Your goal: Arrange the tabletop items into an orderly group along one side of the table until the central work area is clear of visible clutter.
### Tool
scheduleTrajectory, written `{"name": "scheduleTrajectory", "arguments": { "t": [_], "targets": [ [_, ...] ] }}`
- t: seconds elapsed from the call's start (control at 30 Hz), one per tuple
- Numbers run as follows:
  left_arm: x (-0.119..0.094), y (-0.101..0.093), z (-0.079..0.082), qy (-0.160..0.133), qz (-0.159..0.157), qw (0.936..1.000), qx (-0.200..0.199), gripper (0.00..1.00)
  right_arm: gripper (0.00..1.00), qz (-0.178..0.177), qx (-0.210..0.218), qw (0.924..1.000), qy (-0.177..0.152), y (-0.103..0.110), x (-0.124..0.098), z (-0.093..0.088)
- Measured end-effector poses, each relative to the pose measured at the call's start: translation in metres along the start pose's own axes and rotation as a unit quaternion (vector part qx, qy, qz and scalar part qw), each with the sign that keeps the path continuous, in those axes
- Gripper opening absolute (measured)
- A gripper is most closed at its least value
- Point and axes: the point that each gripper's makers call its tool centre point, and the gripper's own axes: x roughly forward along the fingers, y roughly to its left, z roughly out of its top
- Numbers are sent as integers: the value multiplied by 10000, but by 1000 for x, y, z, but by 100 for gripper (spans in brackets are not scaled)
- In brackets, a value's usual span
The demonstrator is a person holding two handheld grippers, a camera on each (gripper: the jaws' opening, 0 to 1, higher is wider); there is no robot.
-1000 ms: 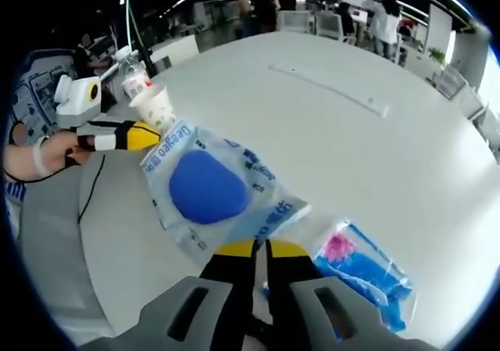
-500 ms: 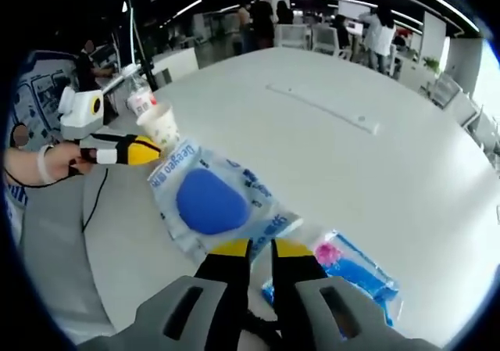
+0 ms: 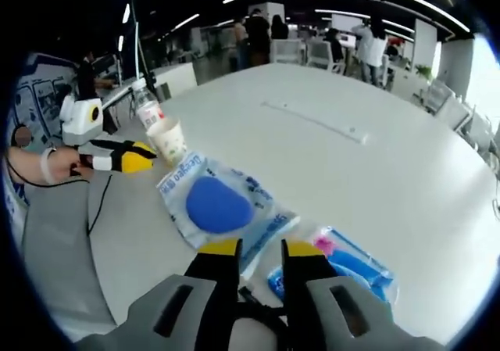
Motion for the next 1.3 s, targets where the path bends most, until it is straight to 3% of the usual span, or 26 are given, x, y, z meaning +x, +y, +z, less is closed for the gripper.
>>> {"name": "scheduleTrajectory", "arguments": {
  "t": [0.13, 0.6, 0.77, 0.97, 1.13, 1.3],
  "targets": [
    [-10, -1, -1, -9, -62, 10000, 58, 18, 24, -39, 28, 10000, -48, 3, -5, -5],
    [-52, 12, 5, -121, 4, 9999, 53, 45, 40, -108, 90, 9997, -222, 26, -26, -15],
    [-67, 17, 3, -97, 50, 9999, 26, 47, 45, -150, 111, 9993, -328, 34, -35, -16],
    [-88, 23, 4, -194, 52, 9996, -190, 60, 49, -177, 170, 9988, -428, 45, -47, -21],
    [-104, 26, 4, -262, 81, 9992, -286, 63, 54, -228, 269, 9978, -564, 52, -58, -26],
    [-119, 31, 8, -422, 162, 9983, -381, 71, 64, -285, 416, 9959, -754, 60, -71, -30]
  ]
}}
